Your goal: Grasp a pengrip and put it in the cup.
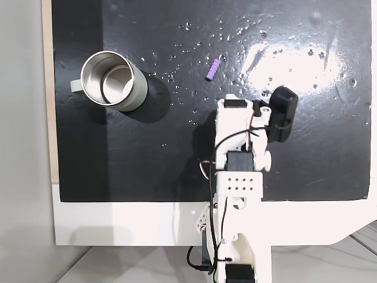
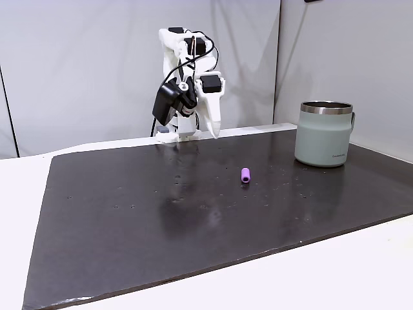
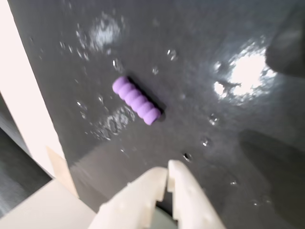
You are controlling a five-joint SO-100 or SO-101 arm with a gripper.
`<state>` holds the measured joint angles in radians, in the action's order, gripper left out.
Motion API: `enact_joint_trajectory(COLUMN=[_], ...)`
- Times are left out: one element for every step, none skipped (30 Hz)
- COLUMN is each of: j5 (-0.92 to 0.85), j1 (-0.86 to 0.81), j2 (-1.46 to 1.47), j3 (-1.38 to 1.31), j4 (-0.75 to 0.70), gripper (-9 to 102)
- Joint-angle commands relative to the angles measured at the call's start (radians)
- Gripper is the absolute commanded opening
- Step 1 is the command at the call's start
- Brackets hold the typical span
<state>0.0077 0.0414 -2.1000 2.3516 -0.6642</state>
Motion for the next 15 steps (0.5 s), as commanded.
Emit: enact_joint_trajectory(j5=[-0.006, -0.006, -0.002, 0.005, 0.012, 0.02, 0.029, 0.038, 0.044, 0.049, 0.049, 0.049, 0.051, 0.051, 0.051], j1=[0.048, 0.058, 0.069, 0.078, 0.087, 0.097, 0.103, 0.107, 0.114, 0.118, 0.123, 0.127, 0.133, 0.138, 0.144], j2=[0.103, 0.137, 0.173, 0.21, 0.244, 0.273, 0.301, 0.325, 0.347, 0.368, 0.387, 0.403, 0.417, 0.428, 0.436], j3=[-0.118, -0.135, -0.152, -0.167, -0.181, -0.193, -0.206, -0.218, -0.23, -0.242, -0.255, -0.267, -0.281, -0.291, -0.299], j4=[0.049, 0.057, 0.064, 0.075, 0.084, 0.094, 0.101, 0.104, 0.107, 0.11, 0.112, 0.114, 0.114, 0.114, 0.114], gripper=[0, 0, 0, 0, 0, 0, 0, 0, 0, 0, 0, 0, 0, 0, 0])
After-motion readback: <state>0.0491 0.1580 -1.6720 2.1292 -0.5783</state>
